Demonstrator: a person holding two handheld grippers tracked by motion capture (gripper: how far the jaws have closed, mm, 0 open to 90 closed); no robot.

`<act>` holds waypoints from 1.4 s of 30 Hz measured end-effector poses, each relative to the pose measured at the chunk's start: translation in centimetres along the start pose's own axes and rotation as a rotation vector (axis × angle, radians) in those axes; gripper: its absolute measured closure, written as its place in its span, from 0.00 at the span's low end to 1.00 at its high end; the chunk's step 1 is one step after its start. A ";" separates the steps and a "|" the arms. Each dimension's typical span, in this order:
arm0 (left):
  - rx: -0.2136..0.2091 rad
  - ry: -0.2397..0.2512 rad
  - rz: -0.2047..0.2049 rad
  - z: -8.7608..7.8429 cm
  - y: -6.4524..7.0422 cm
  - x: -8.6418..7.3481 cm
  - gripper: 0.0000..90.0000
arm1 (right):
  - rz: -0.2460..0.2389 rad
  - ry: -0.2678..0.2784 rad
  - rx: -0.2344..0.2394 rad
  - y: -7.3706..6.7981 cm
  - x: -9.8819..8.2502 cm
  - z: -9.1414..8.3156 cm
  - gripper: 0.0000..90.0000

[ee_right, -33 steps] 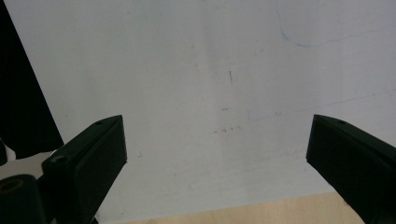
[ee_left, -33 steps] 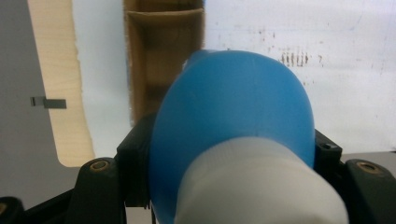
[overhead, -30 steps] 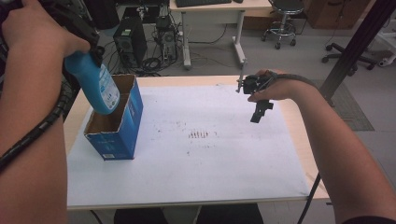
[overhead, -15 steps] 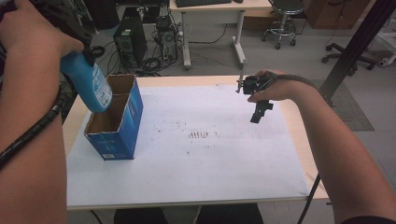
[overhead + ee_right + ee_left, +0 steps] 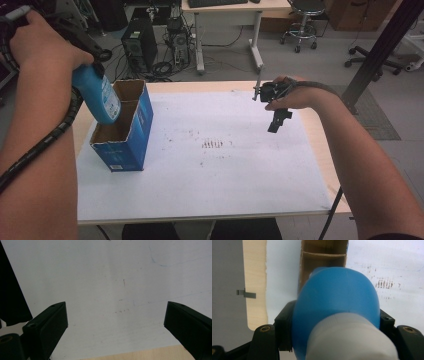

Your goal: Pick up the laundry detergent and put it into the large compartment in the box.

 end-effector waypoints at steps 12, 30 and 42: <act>0.003 -0.019 0.001 2.1 -0.5 0.8 0.40 | -0.002 -0.003 -0.002 -0.1 0.4 0.0 0.06; 0.010 -0.031 0.015 5.9 -0.7 1.7 0.40 | -0.007 -0.001 -0.004 -0.3 0.6 -0.1 0.06; 0.002 -0.042 0.020 8.7 -0.8 2.3 0.40 | -0.013 0.002 -0.011 -0.3 0.8 -0.1 0.06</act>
Point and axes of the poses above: each handheld gripper's, and its own axes: z roughly forward along the jaws, x roughly out of its top, y roughly to its right, the point moved 4 cm from there along z, roughly forward along the jaws, and after that the axes turned 14 degrees about -y, right-handed, at the moved point
